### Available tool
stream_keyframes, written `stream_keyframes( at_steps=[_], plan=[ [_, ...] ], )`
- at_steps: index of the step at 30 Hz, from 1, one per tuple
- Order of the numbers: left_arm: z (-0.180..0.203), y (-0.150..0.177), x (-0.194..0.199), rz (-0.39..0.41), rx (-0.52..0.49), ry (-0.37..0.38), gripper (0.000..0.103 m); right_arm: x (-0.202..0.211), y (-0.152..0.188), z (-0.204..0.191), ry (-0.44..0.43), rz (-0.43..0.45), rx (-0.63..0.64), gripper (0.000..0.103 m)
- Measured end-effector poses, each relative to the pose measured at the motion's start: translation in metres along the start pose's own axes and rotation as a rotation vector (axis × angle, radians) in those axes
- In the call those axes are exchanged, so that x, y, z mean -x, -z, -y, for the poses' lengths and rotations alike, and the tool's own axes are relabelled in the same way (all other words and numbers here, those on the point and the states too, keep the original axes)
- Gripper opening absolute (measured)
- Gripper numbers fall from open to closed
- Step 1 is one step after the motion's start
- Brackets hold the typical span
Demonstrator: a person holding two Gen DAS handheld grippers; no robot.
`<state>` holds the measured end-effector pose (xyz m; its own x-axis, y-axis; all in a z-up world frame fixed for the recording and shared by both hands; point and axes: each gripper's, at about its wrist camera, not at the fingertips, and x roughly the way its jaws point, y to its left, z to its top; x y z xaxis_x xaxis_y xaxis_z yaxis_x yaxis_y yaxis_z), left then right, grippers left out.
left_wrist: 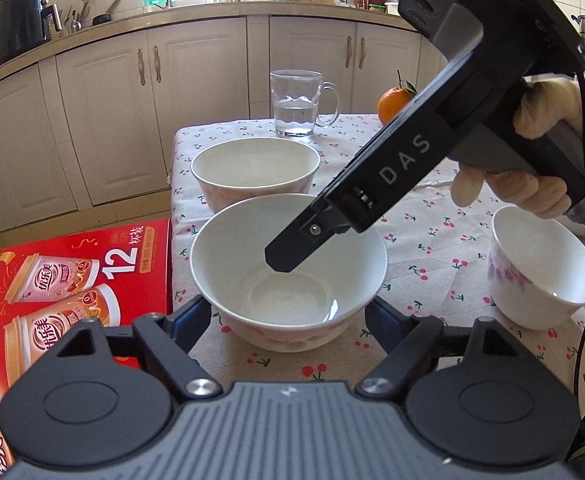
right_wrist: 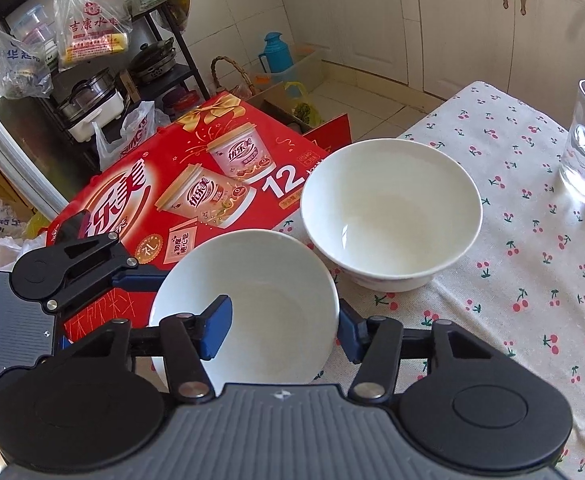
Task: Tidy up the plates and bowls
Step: 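Grasp the white bowl rim with the right tool and lift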
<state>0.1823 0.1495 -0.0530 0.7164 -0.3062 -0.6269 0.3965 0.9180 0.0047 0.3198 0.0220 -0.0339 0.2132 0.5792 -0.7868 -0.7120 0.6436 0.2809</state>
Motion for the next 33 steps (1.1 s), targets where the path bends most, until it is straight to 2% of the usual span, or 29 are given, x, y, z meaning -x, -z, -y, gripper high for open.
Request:
stream_keyframes(
  at_steps=[14,33],
  plan=[
    [0.011,-0.007,0.012,-0.020,-0.011,0.016,0.083,0.019,0.008,-0.009,-0.005,0.010,0.001,0.061],
    [0.065,-0.022,0.054,-0.011,-0.088,0.092,0.083,0.096,0.055,-0.025,0.013,0.065,0.000,0.062]
  ],
)
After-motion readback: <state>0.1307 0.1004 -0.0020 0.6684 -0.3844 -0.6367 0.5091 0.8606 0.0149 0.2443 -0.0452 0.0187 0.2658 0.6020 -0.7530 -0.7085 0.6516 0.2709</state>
